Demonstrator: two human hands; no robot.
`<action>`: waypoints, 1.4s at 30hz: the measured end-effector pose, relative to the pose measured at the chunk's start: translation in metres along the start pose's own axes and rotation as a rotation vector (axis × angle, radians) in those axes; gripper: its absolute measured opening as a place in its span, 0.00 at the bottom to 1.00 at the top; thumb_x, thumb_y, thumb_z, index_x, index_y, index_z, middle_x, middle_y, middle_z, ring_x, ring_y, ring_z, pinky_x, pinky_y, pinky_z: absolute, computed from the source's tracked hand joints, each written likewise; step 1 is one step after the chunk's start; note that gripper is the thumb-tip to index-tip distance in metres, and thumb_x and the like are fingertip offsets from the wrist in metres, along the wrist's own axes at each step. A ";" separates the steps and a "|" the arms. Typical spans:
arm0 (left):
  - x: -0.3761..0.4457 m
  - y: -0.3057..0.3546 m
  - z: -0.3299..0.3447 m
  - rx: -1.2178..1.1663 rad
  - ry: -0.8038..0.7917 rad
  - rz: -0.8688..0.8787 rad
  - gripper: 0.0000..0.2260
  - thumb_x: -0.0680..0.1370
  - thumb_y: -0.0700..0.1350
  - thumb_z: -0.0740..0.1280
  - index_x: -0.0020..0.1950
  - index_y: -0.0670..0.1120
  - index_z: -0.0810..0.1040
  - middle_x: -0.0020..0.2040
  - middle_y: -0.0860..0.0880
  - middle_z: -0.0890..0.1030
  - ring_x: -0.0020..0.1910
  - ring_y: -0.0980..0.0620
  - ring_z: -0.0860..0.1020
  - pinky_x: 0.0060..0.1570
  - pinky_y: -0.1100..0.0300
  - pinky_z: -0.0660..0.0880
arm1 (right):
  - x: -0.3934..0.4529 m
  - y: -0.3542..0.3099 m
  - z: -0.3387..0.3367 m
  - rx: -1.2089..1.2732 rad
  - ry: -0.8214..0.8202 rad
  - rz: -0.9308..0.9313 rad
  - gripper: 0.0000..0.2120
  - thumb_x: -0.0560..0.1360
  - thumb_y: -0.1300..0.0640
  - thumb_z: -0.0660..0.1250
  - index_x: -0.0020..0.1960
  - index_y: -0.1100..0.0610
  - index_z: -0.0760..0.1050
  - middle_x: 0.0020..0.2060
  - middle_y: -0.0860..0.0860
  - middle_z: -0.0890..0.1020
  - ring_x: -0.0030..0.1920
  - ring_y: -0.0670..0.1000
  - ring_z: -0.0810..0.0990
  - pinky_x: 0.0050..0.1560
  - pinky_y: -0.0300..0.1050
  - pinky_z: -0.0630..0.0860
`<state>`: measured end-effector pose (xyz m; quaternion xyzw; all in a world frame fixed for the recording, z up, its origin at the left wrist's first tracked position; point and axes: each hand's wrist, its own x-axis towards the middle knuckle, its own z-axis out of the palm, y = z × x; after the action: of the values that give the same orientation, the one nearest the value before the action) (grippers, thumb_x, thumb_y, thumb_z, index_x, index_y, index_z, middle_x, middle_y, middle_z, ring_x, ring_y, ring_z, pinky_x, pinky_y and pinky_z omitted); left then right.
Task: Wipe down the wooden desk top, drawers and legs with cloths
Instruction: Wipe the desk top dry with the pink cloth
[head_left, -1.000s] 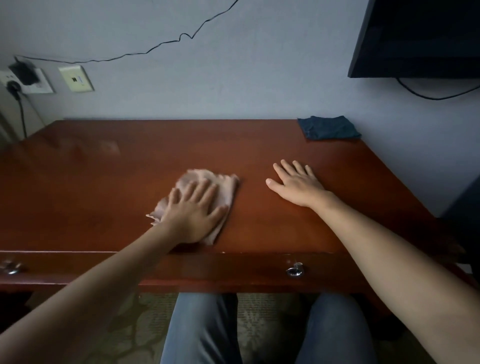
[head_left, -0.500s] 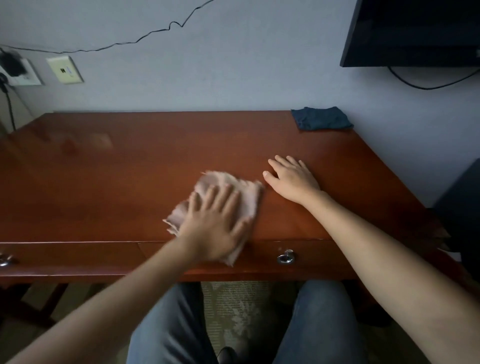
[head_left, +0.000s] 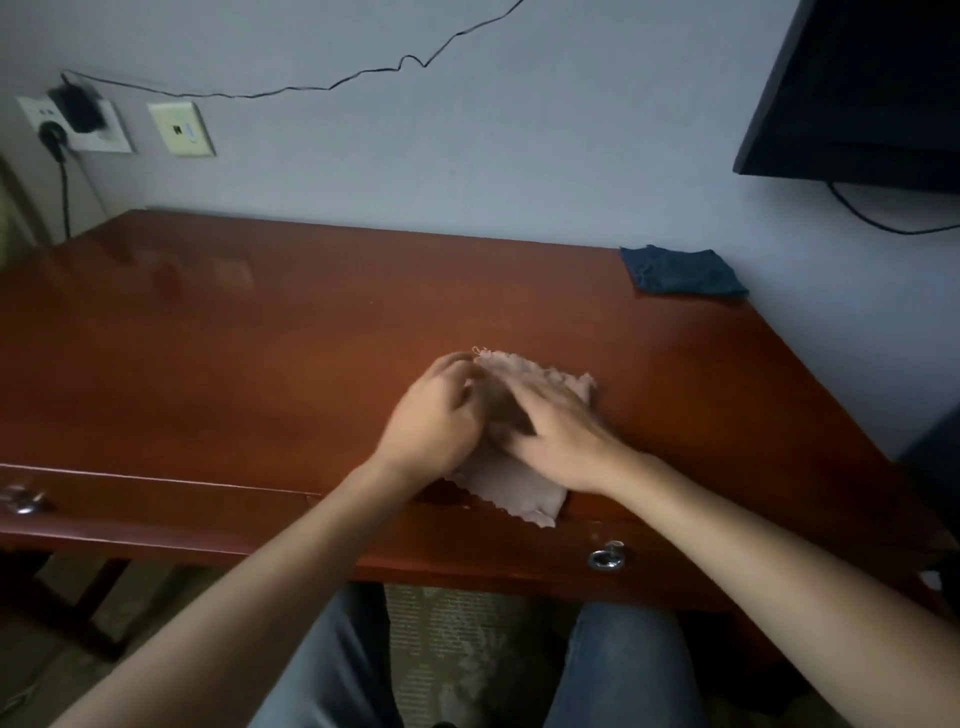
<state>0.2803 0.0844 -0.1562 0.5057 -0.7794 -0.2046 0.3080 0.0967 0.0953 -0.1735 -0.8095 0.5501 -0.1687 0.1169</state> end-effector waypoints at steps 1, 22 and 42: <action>-0.004 -0.017 -0.013 0.125 0.043 0.026 0.18 0.83 0.46 0.57 0.68 0.48 0.80 0.74 0.51 0.74 0.72 0.50 0.72 0.71 0.56 0.68 | 0.002 0.000 0.005 -0.127 -0.095 0.007 0.34 0.82 0.34 0.53 0.83 0.44 0.48 0.82 0.47 0.54 0.82 0.49 0.48 0.80 0.52 0.45; -0.032 -0.115 -0.065 0.459 -0.010 -0.088 0.28 0.81 0.59 0.49 0.79 0.54 0.69 0.81 0.56 0.64 0.82 0.57 0.57 0.81 0.53 0.50 | 0.219 0.024 0.031 -0.222 0.338 0.246 0.08 0.81 0.53 0.61 0.51 0.40 0.76 0.41 0.42 0.83 0.44 0.51 0.82 0.54 0.54 0.76; -0.049 -0.103 -0.071 0.557 0.429 0.441 0.07 0.77 0.42 0.65 0.40 0.42 0.76 0.39 0.46 0.72 0.36 0.44 0.68 0.36 0.50 0.65 | 0.237 -0.075 0.043 0.366 0.179 -0.037 0.10 0.83 0.56 0.64 0.58 0.48 0.82 0.48 0.50 0.87 0.42 0.52 0.86 0.43 0.49 0.83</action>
<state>0.4118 0.0866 -0.1828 0.4220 -0.8126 0.1951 0.3513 0.2578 -0.0974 -0.1507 -0.7663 0.5036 -0.3393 0.2098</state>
